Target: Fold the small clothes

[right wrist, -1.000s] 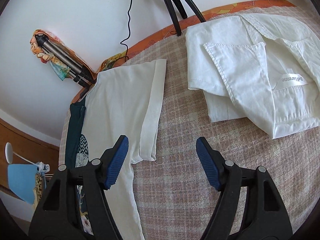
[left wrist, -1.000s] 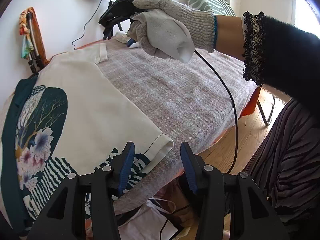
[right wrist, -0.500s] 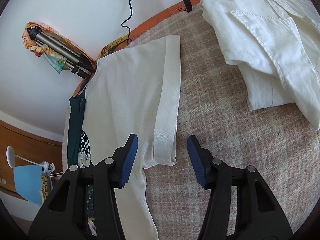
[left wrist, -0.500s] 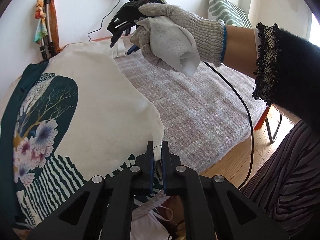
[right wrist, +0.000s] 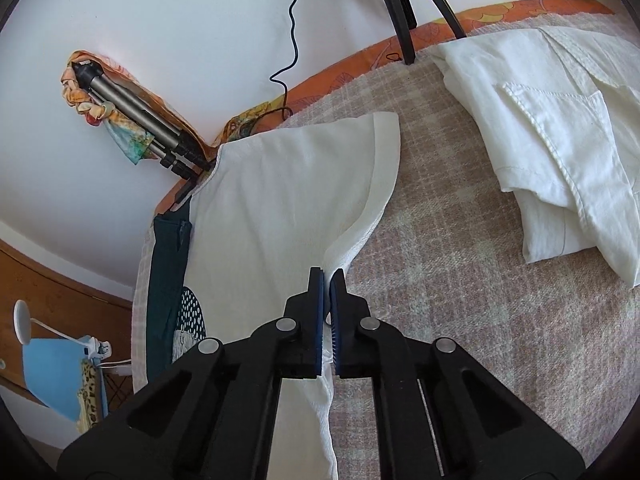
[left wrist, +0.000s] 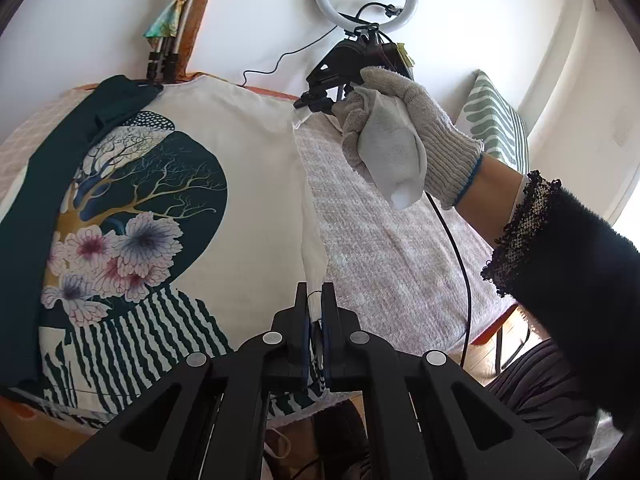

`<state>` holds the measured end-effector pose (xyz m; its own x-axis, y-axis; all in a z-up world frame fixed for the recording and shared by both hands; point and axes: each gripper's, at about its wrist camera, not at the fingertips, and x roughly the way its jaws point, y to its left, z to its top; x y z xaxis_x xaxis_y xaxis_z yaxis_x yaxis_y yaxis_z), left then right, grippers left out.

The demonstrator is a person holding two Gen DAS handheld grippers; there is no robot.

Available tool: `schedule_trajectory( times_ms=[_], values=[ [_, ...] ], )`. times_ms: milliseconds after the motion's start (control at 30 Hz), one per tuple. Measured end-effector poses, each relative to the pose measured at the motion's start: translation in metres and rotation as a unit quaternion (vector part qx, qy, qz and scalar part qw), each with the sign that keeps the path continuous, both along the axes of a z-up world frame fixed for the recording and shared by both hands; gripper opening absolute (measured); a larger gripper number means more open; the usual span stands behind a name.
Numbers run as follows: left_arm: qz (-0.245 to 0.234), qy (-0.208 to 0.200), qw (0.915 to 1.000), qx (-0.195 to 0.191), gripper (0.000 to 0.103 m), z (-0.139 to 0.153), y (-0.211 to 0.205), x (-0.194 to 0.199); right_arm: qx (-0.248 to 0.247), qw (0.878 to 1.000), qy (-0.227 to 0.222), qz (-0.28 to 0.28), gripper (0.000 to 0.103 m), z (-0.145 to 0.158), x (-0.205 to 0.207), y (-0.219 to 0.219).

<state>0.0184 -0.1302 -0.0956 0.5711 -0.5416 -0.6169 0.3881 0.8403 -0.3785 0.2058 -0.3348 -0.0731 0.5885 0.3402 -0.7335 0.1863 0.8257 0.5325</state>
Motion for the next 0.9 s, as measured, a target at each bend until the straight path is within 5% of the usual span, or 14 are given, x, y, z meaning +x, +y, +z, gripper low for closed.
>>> schedule_trajectory(
  times_ms=[333, 667, 900],
  values=[
    [0.065, 0.031, 0.9960, -0.053, 0.003, -0.010, 0.055, 0.002, -0.034, 0.997, -0.036, 0.068, 0.004, 0.024, 0.033, 0.085],
    [0.122, 0.037, 0.9909, -0.043, 0.003, -0.022, 0.103, 0.000, -0.091, 0.984, -0.042, 0.150, 0.004, 0.008, 0.051, 0.199],
    [0.146, 0.051, 0.9873, -0.035, 0.003, -0.035, 0.125, -0.002, -0.123, 0.976, -0.029, 0.176, 0.004, -0.013, 0.058, 0.242]
  ],
)
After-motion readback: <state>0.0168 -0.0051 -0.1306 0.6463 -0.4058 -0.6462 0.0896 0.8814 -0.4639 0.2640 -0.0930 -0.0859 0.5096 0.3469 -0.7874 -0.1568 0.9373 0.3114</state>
